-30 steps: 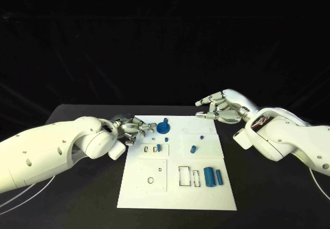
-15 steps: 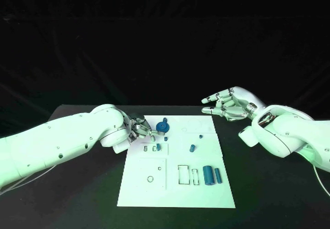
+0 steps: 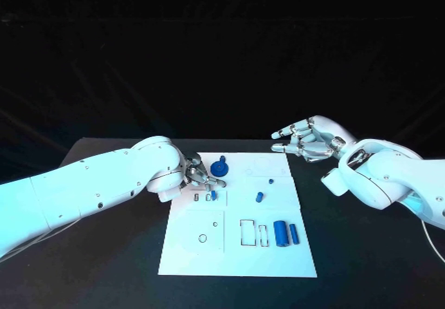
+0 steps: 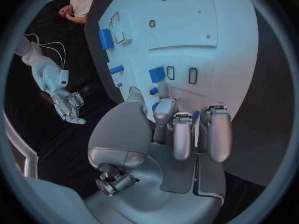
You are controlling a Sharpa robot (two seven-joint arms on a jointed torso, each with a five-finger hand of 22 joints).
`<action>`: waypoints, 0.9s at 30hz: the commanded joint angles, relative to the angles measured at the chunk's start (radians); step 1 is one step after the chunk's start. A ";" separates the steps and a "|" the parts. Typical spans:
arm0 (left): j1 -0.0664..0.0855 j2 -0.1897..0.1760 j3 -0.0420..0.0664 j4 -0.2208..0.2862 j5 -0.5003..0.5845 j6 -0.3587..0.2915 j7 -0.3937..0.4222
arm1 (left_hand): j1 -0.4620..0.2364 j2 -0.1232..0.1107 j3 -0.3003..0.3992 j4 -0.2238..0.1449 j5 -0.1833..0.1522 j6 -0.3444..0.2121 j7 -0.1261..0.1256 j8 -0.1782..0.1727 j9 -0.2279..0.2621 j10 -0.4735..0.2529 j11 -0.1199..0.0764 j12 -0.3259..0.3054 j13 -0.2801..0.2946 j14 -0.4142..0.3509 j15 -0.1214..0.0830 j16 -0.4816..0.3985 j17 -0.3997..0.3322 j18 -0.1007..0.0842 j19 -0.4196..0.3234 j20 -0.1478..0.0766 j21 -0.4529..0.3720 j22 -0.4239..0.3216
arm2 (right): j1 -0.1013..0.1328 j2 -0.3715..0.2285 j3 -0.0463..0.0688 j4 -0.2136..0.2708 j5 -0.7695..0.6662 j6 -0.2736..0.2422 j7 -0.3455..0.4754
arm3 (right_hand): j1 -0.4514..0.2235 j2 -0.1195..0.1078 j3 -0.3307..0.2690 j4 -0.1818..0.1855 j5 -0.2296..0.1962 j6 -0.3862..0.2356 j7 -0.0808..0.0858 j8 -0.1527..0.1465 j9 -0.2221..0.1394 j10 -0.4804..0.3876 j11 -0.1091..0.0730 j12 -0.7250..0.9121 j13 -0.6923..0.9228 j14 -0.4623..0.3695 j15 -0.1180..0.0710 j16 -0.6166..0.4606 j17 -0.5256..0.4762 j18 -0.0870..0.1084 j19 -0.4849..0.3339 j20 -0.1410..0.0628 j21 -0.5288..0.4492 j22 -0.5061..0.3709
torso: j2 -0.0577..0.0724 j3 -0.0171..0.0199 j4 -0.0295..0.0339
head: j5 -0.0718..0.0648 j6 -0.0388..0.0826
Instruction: Assemble the parts on the task board
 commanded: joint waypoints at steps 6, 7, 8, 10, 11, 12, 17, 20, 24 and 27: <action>0.002 0.006 0.000 -0.004 -0.037 0.065 -0.028 | 0.005 0.011 -0.011 -0.002 -0.004 -0.011 -0.003 0.013 0.014 0.001 -0.007 0.007 0.004 0.105 -0.008 0.002 0.263 -0.018 0.051 -0.006 0.004 0.142 | 0.000 0.006 -0.001 -0.005 -0.020 0.025 -0.013 | -0.009 0.004 -0.007 0.003 0.004 0.002 -0.004 0.005 0.001 0.005 -0.002 0.004 0.000 0.047 0.003 -0.006 -0.001 0.015 -0.005 -0.001 -0.007 -0.002 | 0.000 -0.0004 0.0005 | 0.003 -0.008; 0.002 0.006 0.000 -0.004 -0.038 0.066 -0.028 | 0.007 0.012 -0.012 -0.002 -0.004 -0.012 -0.004 0.014 0.016 0.001 -0.007 0.007 0.004 0.105 -0.008 0.002 0.263 -0.018 0.051 -0.007 0.004 0.143 | 0.000 0.006 -0.001 -0.006 -0.020 0.025 -0.014 | -0.009 0.004 -0.007 0.003 0.004 0.002 -0.004 0.005 0.001 0.005 -0.002 0.004 0.000 0.047 0.003 -0.006 -0.001 0.015 -0.005 -0.001 -0.007 -0.002 | 0.000 -0.0002 0.0000 | 0.004 -0.008; 0.002 0.007 0.000 -0.004 -0.039 0.067 -0.029 | 0.008 0.012 -0.012 -0.002 -0.004 -0.013 -0.004 0.015 0.017 0.001 -0.007 0.007 0.004 0.105 -0.008 0.002 0.263 -0.018 0.051 -0.007 0.004 0.143 | 0.000 0.007 -0.001 -0.007 -0.020 0.025 -0.014 | -0.009 0.004 -0.007 0.003 0.004 0.002 -0.004 0.005 0.001 0.005 -0.002 0.004 0.000 0.047 0.003 -0.006 -0.001 0.015 -0.005 -0.001 -0.007 -0.002 | 0.000 -0.0004 0.0000 | 0.004 -0.009; 0.002 0.007 0.000 -0.004 -0.040 0.068 -0.029 | 0.010 0.014 -0.013 -0.003 -0.004 -0.014 -0.004 0.017 0.020 0.001 -0.008 0.007 0.005 0.105 -0.008 0.002 0.263 -0.018 0.051 -0.007 0.004 0.143 | 0.000 0.008 -0.001 -0.008 -0.020 0.026 -0.015 | -0.009 0.004 -0.007 0.003 0.004 0.002 -0.004 0.005 0.001 0.005 -0.002 0.004 0.000 0.047 0.003 -0.006 -0.001 0.015 -0.005 -0.001 -0.007 -0.002 | 0.000 -0.0002 -0.0003 | 0.004 -0.011; 0.002 0.007 0.000 -0.004 -0.040 0.069 -0.029 | 0.011 0.015 -0.014 -0.003 -0.004 -0.015 -0.004 0.018 0.022 0.001 -0.008 0.007 0.005 0.105 -0.008 0.002 0.263 -0.018 0.051 -0.007 0.004 0.143 | -0.001 0.008 -0.001 -0.008 -0.020 0.027 -0.016 | -0.009 0.004 -0.007 0.003 0.004 0.002 -0.004 0.005 0.001 0.005 -0.002 0.004 0.000 0.047 0.003 -0.006 -0.001 0.015 -0.005 -0.001 -0.007 -0.002 | 0.000 -0.0001 -0.0003 | 0.004 -0.011; 0.002 0.008 0.000 -0.005 -0.041 0.071 -0.030 | 0.012 0.015 -0.014 -0.003 -0.004 -0.015 -0.004 0.018 0.022 0.001 -0.008 0.007 0.005 0.105 -0.008 0.002 0.263 -0.018 0.051 -0.007 0.004 0.143 | -0.001 0.009 -0.002 -0.009 -0.020 0.027 -0.017 | -0.009 0.007 -0.007 0.004 0.006 0.003 -0.004 0.006 0.001 0.006 -0.002 0.005 0.000 0.047 0.003 -0.006 -0.001 0.015 -0.005 -0.001 -0.008 -0.002 | 0.000 0.0001 -0.0005 | 0.004 -0.011; 0.002 0.017 -0.001 -0.012 -0.041 0.082 -0.031 | 0.017 0.018 -0.017 -0.003 -0.004 -0.017 -0.004 0.023 0.028 0.002 -0.008 0.008 0.006 0.105 -0.009 0.002 0.263 -0.019 0.051 -0.007 0.005 0.145 | -0.001 0.011 -0.002 -0.011 -0.020 0.029 -0.019 | -0.008 0.008 -0.008 0.004 0.007 0.003 -0.004 0.006 0.001 0.006 -0.002 0.005 0.000 0.047 0.003 -0.006 -0.001 0.015 -0.005 -0.001 -0.008 -0.002 | 0.001 -0.0002 0.0000 | 0.002 -0.011; 0.002 0.024 -0.003 -0.020 -0.041 0.089 -0.032 | 0.024 0.022 -0.018 -0.004 -0.004 -0.020 -0.005 0.027 0.034 0.002 -0.008 0.009 0.007 0.105 -0.009 0.002 0.263 -0.019 0.051 -0.007 0.005 0.145 | -0.001 0.012 -0.002 -0.011 -0.020 0.031 -0.020 | -0.007 0.009 -0.008 0.004 0.009 0.004 -0.005 0.007 0.001 0.007 -0.003 0.005 0.000 0.047 0.002 -0.007 -0.002 0.015 -0.006 -0.001 -0.008 -0.002 | 0.001 -0.0007 -0.0010 | 0.003 -0.013; 0.001 0.032 -0.006 -0.026 -0.043 0.089 -0.034 | 0.029 0.027 -0.019 -0.004 -0.004 -0.022 -0.005 0.030 0.039 0.002 -0.008 0.009 0.008 0.105 -0.009 0.002 0.263 -0.019 0.051 -0.007 0.005 0.145 | -0.001 0.013 -0.002 -0.012 -0.020 0.033 -0.021 | -0.006 0.010 -0.008 0.003 0.010 0.004 -0.005 0.007 0.001 0.006 -0.003 0.005 -0.001 0.047 0.002 -0.007 -0.003 0.015 -0.006 -0.001 -0.008 -0.003 | 0.001 0.0000 -0.0005 | 0.002 -0.013; 0.001 0.036 -0.008 -0.027 -0.043 0.090 -0.034 | 0.033 0.030 -0.020 -0.004 -0.004 -0.024 -0.005 0.033 0.043 0.002 -0.009 0.009 0.009 0.105 -0.009 0.002 0.263 -0.019 0.052 -0.007 0.006 0.146 | -0.001 0.013 -0.003 -0.013 -0.020 0.034 -0.023 | -0.004 0.012 -0.008 0.002 0.012 0.004 -0.005 0.007 0.001 0.007 -0.003 0.005 0.000 0.047 0.002 -0.007 -0.003 0.015 -0.006 -0.001 -0.008 -0.003 | 0.001 0.0002 -0.0002 | 0.002 -0.014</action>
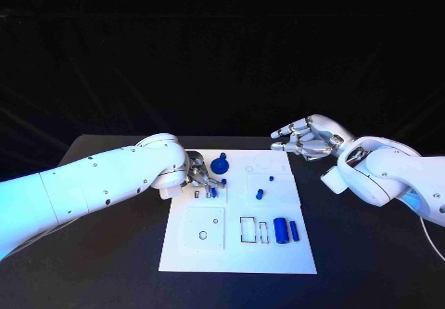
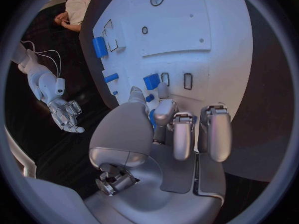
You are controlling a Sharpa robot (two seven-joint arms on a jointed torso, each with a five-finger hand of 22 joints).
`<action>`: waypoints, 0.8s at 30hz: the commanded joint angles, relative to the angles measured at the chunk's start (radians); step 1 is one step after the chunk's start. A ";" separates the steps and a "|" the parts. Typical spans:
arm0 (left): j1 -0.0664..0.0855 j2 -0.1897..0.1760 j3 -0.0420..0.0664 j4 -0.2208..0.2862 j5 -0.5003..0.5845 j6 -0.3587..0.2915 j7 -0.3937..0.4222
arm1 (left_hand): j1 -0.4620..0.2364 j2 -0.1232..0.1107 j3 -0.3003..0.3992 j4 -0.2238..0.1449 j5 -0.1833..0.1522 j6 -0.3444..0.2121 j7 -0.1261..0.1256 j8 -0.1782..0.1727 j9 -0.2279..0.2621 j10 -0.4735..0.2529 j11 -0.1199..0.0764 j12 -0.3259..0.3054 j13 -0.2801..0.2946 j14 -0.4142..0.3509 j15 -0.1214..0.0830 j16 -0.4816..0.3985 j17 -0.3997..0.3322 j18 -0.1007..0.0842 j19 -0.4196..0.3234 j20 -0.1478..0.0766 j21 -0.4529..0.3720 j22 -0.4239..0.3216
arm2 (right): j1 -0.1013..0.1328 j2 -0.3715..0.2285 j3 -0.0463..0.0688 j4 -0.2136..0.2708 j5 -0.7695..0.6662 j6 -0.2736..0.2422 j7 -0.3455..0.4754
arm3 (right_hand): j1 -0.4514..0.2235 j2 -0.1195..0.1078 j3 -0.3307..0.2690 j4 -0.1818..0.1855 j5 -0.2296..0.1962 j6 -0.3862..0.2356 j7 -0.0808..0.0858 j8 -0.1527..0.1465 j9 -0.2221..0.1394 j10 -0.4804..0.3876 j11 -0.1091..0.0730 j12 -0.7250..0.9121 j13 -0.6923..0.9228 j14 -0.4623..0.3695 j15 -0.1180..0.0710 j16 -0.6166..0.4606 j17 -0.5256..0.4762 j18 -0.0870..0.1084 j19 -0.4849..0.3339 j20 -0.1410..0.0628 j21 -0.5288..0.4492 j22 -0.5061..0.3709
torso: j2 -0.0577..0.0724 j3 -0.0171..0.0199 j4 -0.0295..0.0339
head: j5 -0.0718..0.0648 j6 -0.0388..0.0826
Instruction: Assemble the parts on the task board
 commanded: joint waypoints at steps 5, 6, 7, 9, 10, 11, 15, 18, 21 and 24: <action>0.001 0.007 -0.001 -0.001 -0.007 0.030 -0.006 | 0.013 0.010 -0.007 -0.001 -0.004 -0.008 -0.002 0.012 0.010 0.002 -0.008 0.003 0.002 0.105 -0.009 0.002 0.263 -0.019 0.052 -0.007 0.006 0.147 | -0.001 0.002 0.000 -0.002 -0.011 0.020 -0.006 | 0.003 0.008 -0.006 -0.001 0.006 0.004 -0.005 0.004 0.001 0.006 -0.003 0.005 -0.002 0.047 0.002 -0.004 -0.002 0.015 -0.006 -0.001 -0.004 -0.001 | 0.000 0.0016 0.0012 | 0.000 -0.003; 0.001 0.007 -0.001 -0.001 -0.007 0.033 -0.006 | 0.015 0.010 -0.007 -0.001 -0.004 -0.009 -0.002 0.013 0.012 0.002 -0.008 0.002 0.002 0.105 -0.009 0.002 0.263 -0.019 0.052 -0.007 0.006 0.147 | -0.001 0.002 0.000 -0.002 -0.011 0.021 -0.006 | 0.003 0.008 -0.006 -0.001 0.006 0.004 -0.005 0.004 0.001 0.006 -0.003 0.005 -0.002 0.047 0.002 -0.004 -0.002 0.015 -0.006 -0.001 -0.004 -0.001 | 0.000 0.0014 0.0011 | 0.000 -0.004; 0.001 0.008 -0.001 -0.001 -0.007 0.037 -0.007 | 0.016 0.011 -0.007 -0.002 -0.004 -0.009 -0.002 0.013 0.013 0.002 -0.008 0.002 0.002 0.105 -0.009 0.002 0.263 -0.019 0.052 -0.007 0.006 0.147 | -0.001 0.002 0.000 -0.002 -0.011 0.021 -0.006 | 0.004 0.008 -0.006 -0.001 0.008 0.004 -0.005 0.004 0.001 0.006 -0.003 0.005 -0.002 0.047 0.002 -0.004 -0.002 0.015 -0.006 -0.002 -0.005 -0.001 | 0.000 0.0014 0.0010 | 0.001 -0.004; 0.001 0.008 -0.001 -0.002 -0.007 0.041 -0.007 | 0.020 0.013 -0.008 -0.002 -0.003 -0.010 -0.002 0.015 0.016 0.001 -0.009 0.002 0.002 0.105 -0.009 0.002 0.263 -0.019 0.052 -0.007 0.006 0.147 | -0.001 0.002 0.000 -0.003 -0.011 0.022 -0.007 | 0.004 0.009 -0.006 -0.001 0.008 0.004 -0.005 0.004 0.001 0.006 -0.003 0.005 -0.002 0.047 0.002 -0.004 -0.002 0.015 -0.006 -0.002 -0.005 -0.001 | 0.001 0.0016 0.0009 | 0.001 -0.005; 0.001 0.009 -0.001 -0.002 -0.007 0.042 -0.008 | 0.022 0.014 -0.008 -0.002 -0.003 -0.011 -0.002 0.017 0.018 0.001 -0.009 0.002 0.002 0.105 -0.009 0.002 0.263 -0.019 0.052 -0.007 0.006 0.148 | -0.001 0.003 0.000 -0.003 -0.011 0.022 -0.007 | 0.004 0.009 -0.006 -0.001 0.009 0.005 -0.005 0.004 0.001 0.006 -0.003 0.005 -0.002 0.047 0.002 -0.004 -0.002 0.015 -0.006 -0.002 -0.005 -0.002 | 0.001 0.0017 0.0008 | 0.002 -0.005; 0.001 0.009 -0.001 -0.003 -0.007 0.044 -0.008 | 0.024 0.015 -0.008 -0.003 -0.003 -0.012 -0.002 0.018 0.020 0.001 -0.009 0.002 0.002 0.105 -0.009 0.002 0.263 -0.019 0.052 -0.007 0.006 0.148 | -0.001 0.003 0.000 -0.003 -0.011 0.022 -0.007 | 0.005 0.010 -0.006 -0.001 0.010 0.005 -0.005 0.005 0.001 0.006 -0.003 0.005 -0.002 0.047 0.001 -0.004 -0.002 0.015 -0.006 -0.002 -0.005 -0.002 | 0.001 0.0018 0.0004 | 0.002 -0.005; 0.001 0.010 -0.002 -0.004 -0.007 0.050 -0.008 | 0.033 0.019 -0.008 -0.004 -0.003 -0.014 -0.002 0.022 0.026 0.001 -0.009 0.002 0.002 0.105 -0.009 0.002 0.263 -0.019 0.052 -0.007 0.006 0.149 | -0.001 0.004 -0.001 -0.004 -0.012 0.024 -0.008 | 0.005 0.010 -0.006 -0.001 0.010 0.005 -0.005 0.005 0.001 0.006 -0.003 0.005 -0.002 0.047 0.001 -0.004 -0.002 0.015 -0.006 -0.002 -0.005 -0.002 | 0.000 0.0018 0.0004 | 0.002 -0.005; 0.001 0.010 -0.002 -0.005 -0.007 0.056 -0.009 | 0.040 0.022 -0.007 -0.005 -0.003 -0.017 -0.002 0.025 0.031 0.000 -0.009 -0.001 0.000 0.105 -0.009 0.002 0.263 -0.019 0.051 -0.007 0.005 0.147 | -0.001 0.005 -0.001 -0.005 -0.013 0.024 -0.008 | 0.006 0.011 -0.007 -0.001 0.013 0.005 -0.006 0.005 0.001 0.006 -0.004 0.005 -0.002 0.047 0.001 -0.004 -0.002 0.015 -0.006 -0.002 -0.005 -0.002 | 0.001 0.0017 0.0005 | 0.002 -0.006; 0.001 0.011 -0.002 -0.006 -0.007 0.062 -0.009 | 0.046 0.024 -0.007 -0.006 -0.003 -0.019 -0.002 0.027 0.036 -0.001 -0.008 -0.002 -0.001 0.105 -0.009 0.002 0.263 -0.019 0.051 -0.007 0.005 0.147 | -0.001 0.005 -0.001 -0.006 -0.014 0.024 -0.009 | 0.006 0.011 -0.007 -0.001 0.013 0.005 -0.006 0.005 0.001 0.006 -0.004 0.005 -0.002 0.047 0.001 -0.004 -0.002 0.015 -0.006 -0.002 -0.005 -0.002 | 0.001 0.0016 0.0007 | 0.002 -0.007; 0.001 0.013 -0.002 -0.007 -0.006 0.065 -0.009 | 0.050 0.024 -0.007 -0.007 -0.003 -0.021 -0.002 0.029 0.039 -0.003 -0.008 -0.004 -0.004 0.105 -0.009 0.002 0.263 -0.018 0.050 -0.007 0.004 0.145 | -0.001 0.005 -0.001 -0.007 -0.012 0.027 -0.010 | 0.007 0.012 -0.007 -0.002 0.016 0.005 -0.006 0.005 0.001 0.007 -0.004 0.006 -0.002 0.047 0.001 -0.005 -0.002 0.015 -0.006 -0.002 -0.005 -0.002 | 0.001 0.0012 0.0011 | 0.001 -0.005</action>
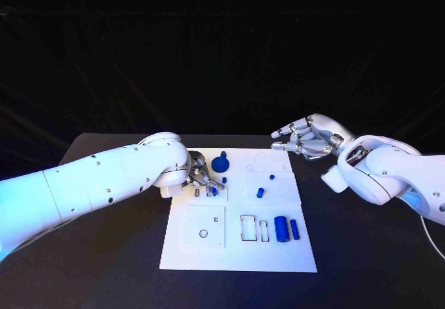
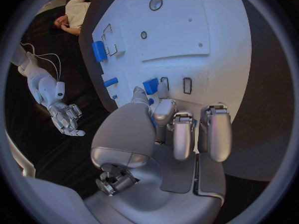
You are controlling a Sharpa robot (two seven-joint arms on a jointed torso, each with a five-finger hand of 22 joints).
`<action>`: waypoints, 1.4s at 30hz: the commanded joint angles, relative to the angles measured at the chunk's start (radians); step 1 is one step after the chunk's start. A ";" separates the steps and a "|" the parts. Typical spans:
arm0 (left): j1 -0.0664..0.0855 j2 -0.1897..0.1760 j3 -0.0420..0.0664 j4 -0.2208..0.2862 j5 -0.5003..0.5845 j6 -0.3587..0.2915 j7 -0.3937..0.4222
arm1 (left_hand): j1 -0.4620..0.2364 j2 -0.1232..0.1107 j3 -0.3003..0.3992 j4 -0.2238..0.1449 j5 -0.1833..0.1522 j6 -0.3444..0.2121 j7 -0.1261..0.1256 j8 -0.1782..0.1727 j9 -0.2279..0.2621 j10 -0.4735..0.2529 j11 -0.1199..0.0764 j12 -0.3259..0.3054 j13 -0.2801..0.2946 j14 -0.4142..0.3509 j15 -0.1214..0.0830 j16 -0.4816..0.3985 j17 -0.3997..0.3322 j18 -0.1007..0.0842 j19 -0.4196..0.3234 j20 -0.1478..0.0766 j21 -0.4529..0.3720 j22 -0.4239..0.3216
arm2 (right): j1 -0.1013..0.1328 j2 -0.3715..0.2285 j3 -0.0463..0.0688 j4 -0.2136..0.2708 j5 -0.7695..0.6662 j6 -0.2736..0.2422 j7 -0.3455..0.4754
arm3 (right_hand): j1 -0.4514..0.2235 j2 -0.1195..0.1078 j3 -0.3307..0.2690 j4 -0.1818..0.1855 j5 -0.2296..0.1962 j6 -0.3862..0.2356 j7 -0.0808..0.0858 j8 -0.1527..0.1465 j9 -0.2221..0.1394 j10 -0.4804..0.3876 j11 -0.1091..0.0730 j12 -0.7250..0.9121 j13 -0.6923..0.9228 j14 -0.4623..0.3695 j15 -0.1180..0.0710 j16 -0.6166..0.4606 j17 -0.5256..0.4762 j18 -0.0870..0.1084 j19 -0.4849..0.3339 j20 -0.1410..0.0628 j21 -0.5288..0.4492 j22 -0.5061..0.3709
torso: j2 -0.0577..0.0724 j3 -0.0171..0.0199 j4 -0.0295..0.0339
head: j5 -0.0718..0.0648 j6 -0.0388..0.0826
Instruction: Assemble the parts on the task board
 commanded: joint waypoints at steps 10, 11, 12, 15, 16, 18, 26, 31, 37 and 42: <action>0.001 0.013 0.000 -0.006 0.012 0.005 0.006 | 0.086 0.038 0.033 -0.031 -0.002 -0.021 -0.003 0.016 0.027 -0.011 -0.005 -0.013 -0.009 0.105 -0.009 0.002 0.263 -0.016 0.045 -0.006 -0.002 0.138 | -0.001 0.002 -0.001 -0.002 -0.011 0.041 -0.016 | 0.003 0.010 -0.007 -0.001 0.008 0.004 -0.005 0.004 0.001 0.003 -0.004 0.000 -0.007 0.045 0.001 -0.009 -0.008 0.017 -0.011 -0.002 -0.009 -0.009 | 0.000 0.0002 0.0006 | 0.002 0.000; 0.001 0.013 0.000 -0.006 0.015 0.001 0.007 | 0.117 0.052 0.053 -0.046 -0.002 -0.026 -0.005 0.016 0.030 -0.013 -0.008 -0.015 -0.011 0.105 -0.010 0.002 0.263 -0.016 0.044 -0.006 -0.003 0.136 | -0.001 0.003 -0.001 -0.002 -0.012 0.043 -0.017 | 0.002 0.010 -0.008 0.000 0.008 0.004 -0.005 0.004 0.001 0.002 -0.004 0.000 -0.008 0.045 0.001 -0.012 -0.011 0.018 -0.013 -0.002 -0.011 -0.012 | 0.000 0.0002 0.0004 | 0.002 0.000; 0.001 0.014 0.000 -0.006 0.016 -0.003 0.009 | 0.159 0.068 0.081 -0.068 -0.001 -0.035 -0.009 0.014 0.032 -0.016 -0.011 -0.018 -0.014 0.105 -0.013 0.002 0.263 -0.015 0.043 -0.008 -0.005 0.135 | -0.001 0.003 -0.001 -0.003 -0.011 0.044 -0.019 | 0.002 0.010 -0.008 0.000 0.008 0.004 -0.005 0.004 0.001 0.002 -0.004 -0.001 -0.008 0.044 0.001 -0.012 -0.012 0.018 -0.014 -0.002 -0.011 -0.013 | 0.000 0.0001 0.0001 | 0.003 0.000; 0.001 0.014 0.000 -0.006 0.019 -0.007 0.014 | 0.239 0.088 0.143 -0.109 0.001 -0.059 -0.010 0.001 0.033 -0.027 -0.014 -0.032 -0.023 0.105 -0.017 0.002 0.263 -0.014 0.040 -0.012 -0.009 0.128 | -0.001 0.005 -0.001 -0.003 -0.011 0.046 -0.024 | 0.002 0.010 -0.009 0.000 0.009 0.004 -0.005 0.004 0.001 0.001 -0.003 -0.001 -0.008 0.043 0.001 -0.016 -0.018 0.020 -0.018 -0.002 -0.015 -0.021 | -0.001 0.0000 -0.0005 | 0.003 -0.003; 0.000 0.014 0.000 -0.006 0.020 -0.007 0.015 | 0.262 0.088 0.166 -0.120 0.006 -0.068 -0.008 -0.006 0.033 -0.032 -0.013 -0.037 -0.026 0.105 -0.016 0.002 0.263 -0.013 0.040 -0.013 -0.010 0.128 | -0.001 0.006 -0.001 -0.003 -0.012 0.046 -0.026 | 0.002 0.011 -0.009 0.000 0.009 0.003 -0.005 0.004 0.001 0.001 -0.003 -0.002 -0.009 0.043 0.001 -0.017 -0.019 0.020 -0.020 -0.002 -0.016 -0.024 | -0.001 -0.0002 -0.0006 | 0.005 -0.004; 0.000 0.013 -0.001 -0.006 0.021 -0.007 0.018 | 0.298 0.083 0.216 -0.138 0.023 -0.080 -0.004 -0.017 0.032 -0.040 -0.010 -0.046 -0.031 0.105 -0.014 0.002 0.263 -0.014 0.040 -0.012 -0.009 0.129 | -0.001 0.007 -0.002 -0.002 -0.013 0.048 -0.029 | 0.001 0.011 -0.010 0.001 0.010 0.003 -0.005 0.004 0.001 0.000 -0.003 -0.002 -0.010 0.042 0.001 -0.019 -0.022 0.021 -0.023 -0.002 -0.018 -0.028 | -0.001 -0.0002 -0.0010 | 0.007 -0.005; -0.001 -0.001 -0.002 0.002 0.078 -0.022 0.020 | 0.192 -0.144 0.763 -0.105 0.044 -0.077 0.010 -0.014 0.092 -0.028 0.000 -0.054 -0.036 0.105 0.005 0.002 0.263 -0.013 0.040 -0.004 -0.012 0.133 | -0.001 0.013 -0.003 -0.003 -0.026 0.064 -0.054 | 0.032 0.017 -0.006 -0.014 0.018 -0.001 -0.004 0.003 0.000 -0.014 -0.003 -0.017 -0.025 0.036 0.001 -0.037 -0.041 0.028 -0.045 -0.002 -0.037 -0.061 | 0.000 -0.0003 -0.0010 | 0.002 -0.002; -0.002 -0.020 -0.002 0.021 0.088 -0.056 0.010 | 0.103 -0.196 0.912 -0.141 0.040 -0.088 0.011 0.011 0.134 -0.018 0.003 -0.025 -0.009 0.105 0.000 0.002 0.263 -0.013 0.041 0.002 -0.014 0.133 | -0.001 0.015 -0.004 -0.005 -0.032 0.081 -0.076 | 0.035 0.019 -0.008 -0.015 0.018 0.001 -0.004 0.005 0.001 -0.037 -0.002 -0.048 -0.057 0.033 0.002 -0.045 -0.050 0.032 -0.057 -0.002 -0.048 -0.080 | 0.001 -0.0005 0.0014 | -0.004 -0.001; -0.002 -0.031 -0.003 0.040 0.055 -0.107 0.012 | 0.071 -0.202 0.950 -0.159 0.038 -0.094 0.010 0.026 0.154 -0.018 0.003 -0.010 0.003 0.105 -0.001 0.002 0.263 -0.015 0.044 0.002 -0.011 0.139 | -0.001 0.018 -0.004 -0.002 -0.050 0.090 -0.093 | 0.034 0.022 -0.010 -0.013 0.019 0.006 -0.004 0.010 0.002 -0.044 -0.003 -0.056 -0.066 0.031 0.002 -0.050 -0.056 0.033 -0.062 -0.002 -0.053 -0.088 | 0.001 -0.0002 -0.0001 | 0.001 -0.001; -0.003 -0.042 -0.006 0.058 0.029 -0.151 0.021 | 0.061 -0.203 0.964 -0.164 0.038 -0.096 0.010 0.033 0.162 -0.022 0.003 -0.012 0.000 0.105 -0.001 0.002 0.263 -0.014 0.043 0.002 -0.012 0.138 | -0.001 0.020 -0.006 -0.002 -0.036 0.097 -0.089 | 0.021 0.027 -0.025 -0.001 -0.033 0.006 -0.005 0.016 0.003 -0.043 -0.003 -0.054 -0.071 0.030 0.002 -0.054 -0.058 0.034 -0.066 -0.002 -0.059 -0.095 | 0.000 0.0001 0.0012 | 0.002 -0.002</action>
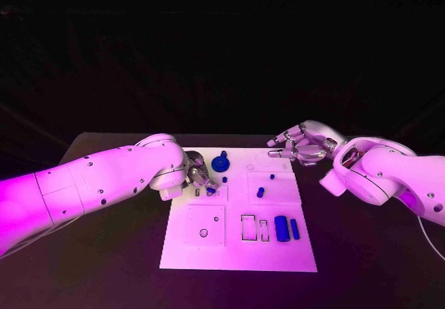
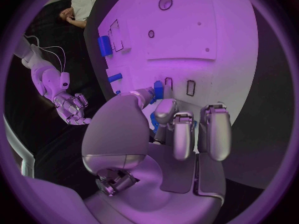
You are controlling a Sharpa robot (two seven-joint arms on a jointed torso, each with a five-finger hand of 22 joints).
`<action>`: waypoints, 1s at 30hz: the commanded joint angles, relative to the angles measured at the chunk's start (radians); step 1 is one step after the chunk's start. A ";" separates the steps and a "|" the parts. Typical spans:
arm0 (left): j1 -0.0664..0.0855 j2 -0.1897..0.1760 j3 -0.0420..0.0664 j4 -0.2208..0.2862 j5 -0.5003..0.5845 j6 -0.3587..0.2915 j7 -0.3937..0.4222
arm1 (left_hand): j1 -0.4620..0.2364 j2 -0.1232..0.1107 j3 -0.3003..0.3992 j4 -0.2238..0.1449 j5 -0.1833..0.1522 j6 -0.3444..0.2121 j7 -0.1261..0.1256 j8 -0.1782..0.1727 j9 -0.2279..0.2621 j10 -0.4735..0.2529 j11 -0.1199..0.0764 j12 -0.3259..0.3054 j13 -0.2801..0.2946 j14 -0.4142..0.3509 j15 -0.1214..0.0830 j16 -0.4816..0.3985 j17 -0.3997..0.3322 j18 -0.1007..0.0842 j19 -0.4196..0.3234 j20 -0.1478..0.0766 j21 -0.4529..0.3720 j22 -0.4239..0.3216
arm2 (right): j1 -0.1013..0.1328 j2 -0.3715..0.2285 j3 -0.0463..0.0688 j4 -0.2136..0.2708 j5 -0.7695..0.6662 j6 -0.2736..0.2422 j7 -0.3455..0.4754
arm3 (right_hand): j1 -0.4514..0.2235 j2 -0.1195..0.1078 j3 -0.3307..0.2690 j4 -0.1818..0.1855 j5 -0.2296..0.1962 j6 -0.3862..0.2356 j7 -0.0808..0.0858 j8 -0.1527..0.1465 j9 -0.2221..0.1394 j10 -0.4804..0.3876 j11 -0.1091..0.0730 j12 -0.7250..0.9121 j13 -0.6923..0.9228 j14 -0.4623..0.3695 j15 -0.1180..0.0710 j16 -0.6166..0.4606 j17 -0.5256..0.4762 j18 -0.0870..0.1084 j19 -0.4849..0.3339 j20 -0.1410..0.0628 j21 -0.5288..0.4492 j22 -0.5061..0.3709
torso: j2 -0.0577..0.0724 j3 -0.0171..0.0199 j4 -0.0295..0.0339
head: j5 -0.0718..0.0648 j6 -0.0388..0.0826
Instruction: Assemble the parts on the task board
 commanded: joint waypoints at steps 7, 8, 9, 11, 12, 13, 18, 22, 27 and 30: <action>-0.010 -0.016 -0.005 0.031 -0.064 -0.088 0.014 | -0.020 -0.009 0.164 -0.157 -0.005 -0.005 -0.002 0.013 0.011 0.001 -0.004 0.002 -0.001 0.105 0.002 0.002 0.263 -0.015 0.047 0.007 0.001 0.141 | -0.001 0.005 -0.003 0.002 -0.006 0.035 -0.005 | -0.007 0.011 -0.012 0.003 -0.022 0.005 0.000 0.008 0.001 -0.008 0.001 0.000 -0.003 0.030 0.002 -0.005 -0.003 0.019 -0.008 0.000 -0.007 -0.004 | 0.000 -0.0003 0.0025 | 0.009 -0.003; -0.011 -0.016 -0.005 0.032 -0.072 -0.089 0.013 | -0.020 -0.010 0.166 -0.158 -0.005 -0.005 -0.002 0.014 0.012 0.001 -0.004 0.003 0.000 0.105 0.002 0.002 0.263 -0.015 0.047 0.007 0.001 0.141 | -0.001 0.005 -0.004 0.002 -0.006 0.036 -0.005 | -0.005 0.011 -0.013 0.002 -0.024 0.005 0.000 0.008 0.001 -0.008 0.001 0.000 -0.004 0.030 0.002 -0.006 -0.003 0.019 -0.008 0.000 -0.007 -0.005 | -0.001 -0.0002 0.0041 | 0.008 -0.003; -0.012 -0.016 -0.005 0.033 -0.082 -0.090 0.012 | -0.021 -0.011 0.166 -0.160 -0.005 -0.004 -0.002 0.014 0.012 0.002 -0.004 0.004 0.001 0.105 0.002 0.002 0.263 -0.015 0.047 0.007 0.001 0.141 | -0.001 0.004 -0.005 0.003 -0.006 0.037 -0.005 | -0.003 0.011 -0.014 0.001 -0.028 0.005 0.000 0.009 0.001 -0.009 0.001 0.000 -0.005 0.030 0.002 -0.006 -0.003 0.019 -0.008 0.000 -0.008 -0.006 | -0.001 -0.0005 0.0032 | 0.009 -0.004; -0.014 -0.016 -0.006 0.034 -0.095 -0.090 0.008 | -0.022 -0.013 0.167 -0.161 -0.006 -0.003 -0.002 0.015 0.012 0.003 -0.005 0.005 0.002 0.105 0.002 0.002 0.263 -0.015 0.047 0.007 0.002 0.142 | -0.001 0.004 -0.005 0.003 -0.006 0.037 -0.004 | -0.002 0.011 -0.014 0.001 -0.030 0.005 -0.001 0.010 0.001 -0.009 0.001 0.000 -0.005 0.030 0.002 -0.006 -0.003 0.019 -0.008 0.000 -0.008 -0.006 | -0.001 -0.0003 0.0025 | 0.011 -0.004; -0.016 -0.016 -0.007 0.035 -0.103 -0.089 0.004 | -0.023 -0.013 0.168 -0.161 -0.006 -0.003 -0.003 0.016 0.012 0.004 -0.005 0.006 0.003 0.105 0.002 0.002 0.263 -0.016 0.048 0.007 0.003 0.144 | -0.001 0.004 -0.006 0.002 -0.004 0.037 -0.003 | -0.001 0.012 -0.015 0.001 -0.031 0.005 -0.001 0.010 0.001 -0.010 0.001 -0.001 -0.006 0.030 0.002 -0.006 -0.003 0.019 -0.008 0.000 -0.008 -0.006 | -0.001 -0.0002 0.0017 | 0.014 -0.003; -0.017 -0.016 -0.007 0.035 -0.109 -0.088 0.002 | -0.023 -0.014 0.168 -0.161 -0.006 -0.002 -0.003 0.016 0.012 0.004 -0.005 0.006 0.002 0.105 0.002 0.002 0.263 -0.016 0.049 0.007 0.004 0.146 | -0.001 0.004 -0.006 0.002 0.002 0.038 -0.002 | -0.001 0.012 -0.015 0.001 -0.032 0.005 -0.001 0.011 0.001 -0.011 0.001 -0.002 -0.007 0.030 0.002 -0.007 -0.004 0.019 -0.009 0.000 -0.008 -0.006 | -0.001 0.0005 0.0010 | 0.016 -0.003; -0.021 -0.014 -0.009 0.035 -0.133 -0.074 -0.006 | -0.025 -0.014 0.169 -0.163 -0.006 -0.001 -0.003 0.018 0.013 0.005 -0.005 0.006 0.002 0.105 0.002 0.002 0.263 -0.017 0.051 0.007 0.007 0.149 | -0.001 0.003 -0.007 0.001 0.047 0.039 0.005 | 0.000 0.017 -0.017 0.003 -0.033 0.004 0.000 0.012 0.001 -0.045 0.001 -0.051 -0.060 0.028 0.002 -0.015 -0.014 0.022 -0.016 0.000 -0.016 -0.020 | 0.000 -0.0001 0.0001 | 0.017 -0.006; -0.024 -0.013 -0.010 0.033 -0.144 -0.060 -0.011 | -0.026 -0.014 0.170 -0.163 -0.006 0.000 -0.004 0.019 0.013 0.003 -0.006 0.003 -0.002 0.105 0.001 0.002 0.263 -0.017 0.051 0.007 0.007 0.150 | -0.001 0.003 -0.008 0.001 0.060 0.034 0.010 | 0.001 0.018 -0.019 0.003 -0.032 0.002 0.000 0.012 0.001 -0.052 0.001 -0.062 -0.071 0.027 0.002 -0.016 -0.015 0.023 -0.018 0.000 -0.018 -0.023 | 0.000 0.0005 0.0004 | 0.020 -0.009; -0.026 -0.013 -0.011 0.034 -0.153 -0.028 -0.017 | -0.027 -0.014 0.172 -0.165 -0.006 0.000 -0.004 0.020 0.013 0.000 -0.006 -0.003 -0.010 0.105 0.001 0.002 0.263 -0.017 0.051 0.006 0.007 0.150 | -0.001 -0.002 -0.008 0.004 0.066 0.030 0.015 | 0.007 0.017 -0.024 0.002 -0.025 -0.002 0.000 0.014 0.000 -0.069 0.001 -0.085 -0.097 0.026 0.002 -0.021 -0.019 0.025 -0.023 0.000 -0.024 -0.033 | 0.000 -0.0005 0.0018 | 0.023 -0.014; -0.027 -0.015 -0.011 0.034 -0.156 -0.016 -0.020 | -0.027 -0.014 0.173 -0.166 -0.006 0.000 -0.004 0.020 0.013 -0.004 -0.006 -0.009 -0.017 0.105 0.001 0.002 0.263 -0.017 0.051 0.006 0.007 0.150 | -0.001 -0.004 -0.008 0.004 0.067 0.029 0.016 | 0.014 0.015 -0.027 -0.002 -0.026 -0.003 0.000 0.015 0.000 -0.072 0.001 -0.089 -0.103 0.025 0.002 -0.023 -0.021 0.025 -0.023 0.000 -0.025 -0.034 | 0.000 -0.0008 0.0007 | 0.026 -0.017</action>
